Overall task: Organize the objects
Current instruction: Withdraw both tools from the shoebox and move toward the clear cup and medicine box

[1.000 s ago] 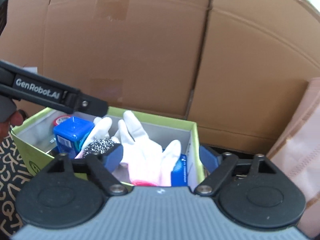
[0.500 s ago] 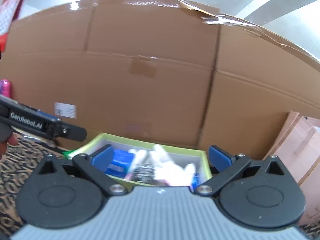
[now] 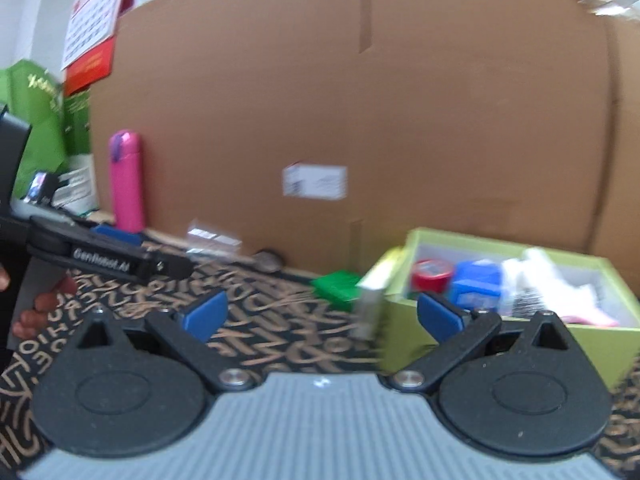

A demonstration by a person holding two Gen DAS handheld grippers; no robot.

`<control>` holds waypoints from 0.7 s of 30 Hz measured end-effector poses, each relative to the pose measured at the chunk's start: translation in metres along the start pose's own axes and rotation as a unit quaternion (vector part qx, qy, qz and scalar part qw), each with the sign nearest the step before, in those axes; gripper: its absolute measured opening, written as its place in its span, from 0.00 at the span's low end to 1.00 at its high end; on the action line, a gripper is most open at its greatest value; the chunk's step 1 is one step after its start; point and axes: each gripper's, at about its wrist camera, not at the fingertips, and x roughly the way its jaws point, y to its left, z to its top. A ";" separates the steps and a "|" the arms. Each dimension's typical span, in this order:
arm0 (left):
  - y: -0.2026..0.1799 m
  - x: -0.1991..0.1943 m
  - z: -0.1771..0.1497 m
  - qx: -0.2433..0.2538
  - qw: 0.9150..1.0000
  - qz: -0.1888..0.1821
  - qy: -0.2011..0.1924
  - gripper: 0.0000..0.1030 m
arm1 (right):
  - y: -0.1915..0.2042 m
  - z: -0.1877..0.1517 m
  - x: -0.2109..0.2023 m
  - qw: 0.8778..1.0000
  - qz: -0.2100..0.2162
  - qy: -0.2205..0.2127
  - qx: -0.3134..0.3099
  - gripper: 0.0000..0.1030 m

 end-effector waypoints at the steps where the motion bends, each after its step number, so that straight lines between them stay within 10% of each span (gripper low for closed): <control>1: 0.008 0.002 0.000 -0.005 1.000 0.005 0.000 0.90 | 0.006 -0.001 0.009 1.000 -0.001 0.005 0.000 1.00; 14: 0.063 0.072 0.021 -0.042 0.997 0.058 0.013 0.90 | 0.032 0.002 0.120 0.992 -0.050 0.078 0.081 0.78; 21: 0.074 0.103 0.029 -0.057 0.996 0.059 0.020 0.88 | 0.036 0.006 0.177 0.974 -0.155 0.102 0.129 0.78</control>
